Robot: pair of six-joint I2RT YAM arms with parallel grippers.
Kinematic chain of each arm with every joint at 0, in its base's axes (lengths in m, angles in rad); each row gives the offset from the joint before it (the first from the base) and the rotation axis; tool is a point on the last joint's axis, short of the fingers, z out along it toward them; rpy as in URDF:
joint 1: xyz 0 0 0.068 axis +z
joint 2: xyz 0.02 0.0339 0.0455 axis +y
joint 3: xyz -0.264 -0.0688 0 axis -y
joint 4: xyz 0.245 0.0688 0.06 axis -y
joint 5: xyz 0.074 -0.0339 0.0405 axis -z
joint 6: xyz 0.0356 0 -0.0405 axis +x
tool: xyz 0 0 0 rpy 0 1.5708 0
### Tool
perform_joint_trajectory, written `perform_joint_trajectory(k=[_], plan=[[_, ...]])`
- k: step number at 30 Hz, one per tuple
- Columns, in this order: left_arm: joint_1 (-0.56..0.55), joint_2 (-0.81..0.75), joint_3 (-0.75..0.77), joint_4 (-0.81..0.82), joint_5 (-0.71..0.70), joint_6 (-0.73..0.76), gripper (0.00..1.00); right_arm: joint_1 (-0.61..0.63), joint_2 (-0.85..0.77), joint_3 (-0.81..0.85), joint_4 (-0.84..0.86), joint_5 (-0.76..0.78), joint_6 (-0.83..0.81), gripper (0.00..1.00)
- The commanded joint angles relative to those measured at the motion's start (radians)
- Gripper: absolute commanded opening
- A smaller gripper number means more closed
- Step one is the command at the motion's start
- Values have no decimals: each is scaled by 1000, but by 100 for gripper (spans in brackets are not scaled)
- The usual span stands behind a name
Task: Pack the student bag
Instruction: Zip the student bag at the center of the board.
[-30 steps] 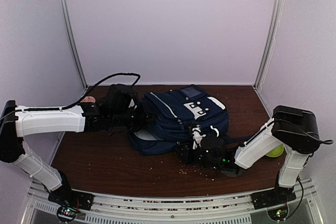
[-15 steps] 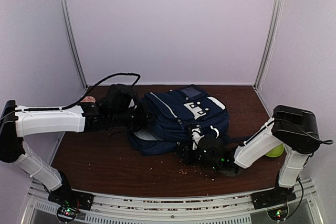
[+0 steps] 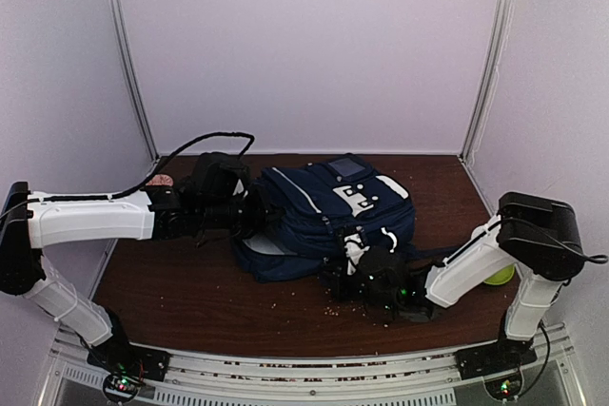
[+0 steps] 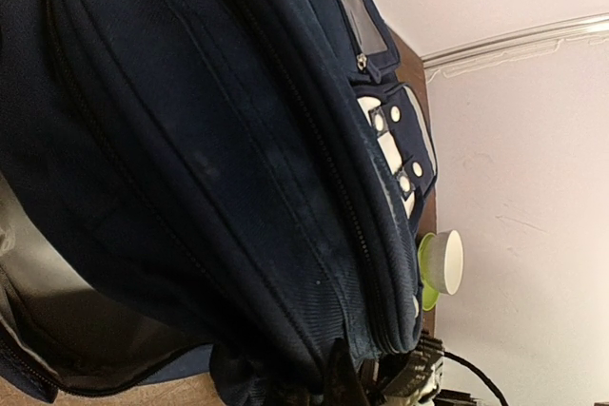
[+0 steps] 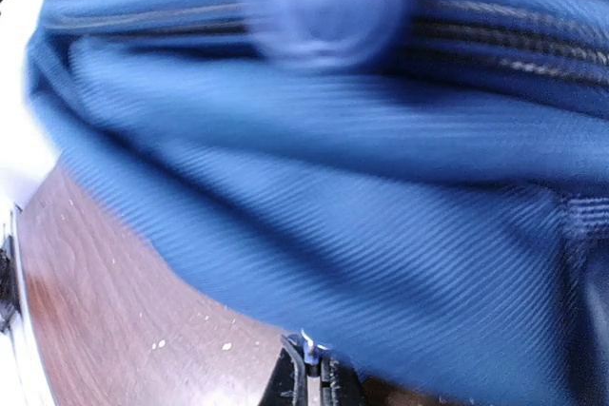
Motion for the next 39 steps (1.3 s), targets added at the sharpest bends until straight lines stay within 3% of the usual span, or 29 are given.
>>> perform_joint_trajectory(k=[1,12,25,33,35,39], plan=[[-14,-32,51,101,15,20,0,74,-58,24,-61,68,-126,0],[-17,3,43,140,52,-8,0,199,29,207,-150,77,-238,0],[-31,40,-8,229,85,-111,0,205,204,422,-62,10,-209,0],[-31,38,-20,280,94,-120,0,202,228,464,-73,-13,-165,0],[-31,23,-29,286,89,-109,12,200,211,448,-76,-20,-153,11],[-29,-9,-39,298,76,-85,46,200,166,402,-82,-30,-139,29]])
